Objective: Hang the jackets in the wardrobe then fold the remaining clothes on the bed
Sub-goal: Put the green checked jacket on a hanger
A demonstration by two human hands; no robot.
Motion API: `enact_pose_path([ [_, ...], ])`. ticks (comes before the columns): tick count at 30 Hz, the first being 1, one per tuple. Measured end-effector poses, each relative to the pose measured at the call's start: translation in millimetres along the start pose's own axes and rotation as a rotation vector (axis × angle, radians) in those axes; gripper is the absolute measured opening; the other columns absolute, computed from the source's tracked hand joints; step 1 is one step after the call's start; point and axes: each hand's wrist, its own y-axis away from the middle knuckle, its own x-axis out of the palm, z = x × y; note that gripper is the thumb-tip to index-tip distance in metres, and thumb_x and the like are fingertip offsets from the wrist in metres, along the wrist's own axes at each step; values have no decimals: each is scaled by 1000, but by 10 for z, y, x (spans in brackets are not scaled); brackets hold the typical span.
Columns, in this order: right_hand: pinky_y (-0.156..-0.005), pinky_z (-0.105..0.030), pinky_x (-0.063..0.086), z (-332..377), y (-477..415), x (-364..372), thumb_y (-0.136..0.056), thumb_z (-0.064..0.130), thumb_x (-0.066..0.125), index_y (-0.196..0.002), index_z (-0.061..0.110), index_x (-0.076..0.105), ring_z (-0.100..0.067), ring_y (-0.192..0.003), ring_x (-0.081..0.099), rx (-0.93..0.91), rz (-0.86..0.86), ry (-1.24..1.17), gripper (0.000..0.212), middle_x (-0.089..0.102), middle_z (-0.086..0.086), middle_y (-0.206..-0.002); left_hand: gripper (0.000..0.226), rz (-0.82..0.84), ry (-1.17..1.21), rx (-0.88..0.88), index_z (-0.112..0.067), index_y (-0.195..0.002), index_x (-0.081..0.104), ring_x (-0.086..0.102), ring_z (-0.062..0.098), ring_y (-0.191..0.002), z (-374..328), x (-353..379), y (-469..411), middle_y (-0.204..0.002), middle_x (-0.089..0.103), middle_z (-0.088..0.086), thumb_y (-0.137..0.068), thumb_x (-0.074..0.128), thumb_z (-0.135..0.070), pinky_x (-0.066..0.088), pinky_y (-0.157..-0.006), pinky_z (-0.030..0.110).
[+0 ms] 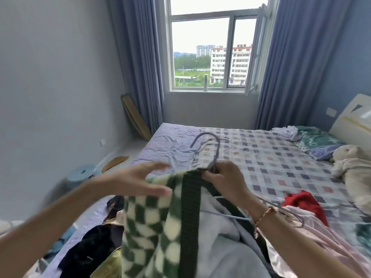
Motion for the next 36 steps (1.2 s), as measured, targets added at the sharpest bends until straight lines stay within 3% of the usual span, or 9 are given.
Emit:
enact_pose_path([
  [4,-60,-31,38,71,171,100,-82,26,66,-64,16,57,-19,-63,52,-96,-24,179,23,55,0,-64,29,-153,-277,118,-22,-107,59,58,13,-95,-34,415,-640,-104,64,-2,-87,60,-43,44,-80,23],
  [8,-61,-15,47,-237,197,-291,-81,9,70,-82,21,63,-4,-63,56,-95,-53,-262,14,62,11,-72,31,-358,-338,139,-12,-101,64,61,17,-81,122,409,-734,-92,67,2,-95,46,-36,47,-78,30],
  [13,-67,-22,48,-1044,236,-574,-93,1,46,-104,-1,59,-19,-79,56,341,-444,-336,18,63,-8,-88,52,-590,-291,259,-33,-100,61,63,8,-76,364,146,-437,-84,67,-14,-80,34,-73,49,-72,25],
  [16,-62,-12,46,-1346,248,-328,-87,-1,59,-118,-1,53,-13,-80,54,396,67,-243,31,58,-13,-104,25,-712,-269,358,-59,-101,54,56,-19,-68,289,-8,-190,-80,57,-45,-85,36,-67,39,-65,-2],
  [19,-88,-16,44,-1424,252,186,-83,18,70,-137,13,39,-16,-112,49,325,453,-32,62,48,-6,-129,28,-843,-257,336,-76,-95,46,60,3,-63,205,-164,-23,-79,66,-34,-89,48,-49,43,-62,8],
  [24,-95,-27,43,-1544,252,439,-95,32,48,-127,19,53,-21,-112,54,219,409,477,35,58,-8,-127,42,-798,-358,341,-19,-98,71,59,19,-71,321,-190,54,-72,71,-9,-85,47,-51,41,-59,13],
  [28,-78,-45,49,-1568,-135,-236,-70,82,45,-96,-4,59,-42,-79,50,74,200,518,90,61,-28,-97,40,-735,-470,117,-4,-99,68,58,11,-61,567,-169,-129,-70,65,2,-82,57,-40,43,-62,8],
  [31,-81,-39,45,-1125,-400,-662,-95,40,47,-100,0,64,-39,-98,58,117,71,456,44,65,-21,-105,63,-715,-520,38,-8,-101,66,66,25,-66,623,-105,-365,-76,69,8,-80,38,-60,53,-64,35],
  [36,-66,-27,31,-700,-606,-1029,-93,18,53,-81,0,66,-31,-90,60,22,-133,335,25,68,-17,-89,39,-853,-497,-107,-4,-105,63,65,38,-77,325,-46,-771,-85,67,22,-93,47,-37,48,-69,39],
])
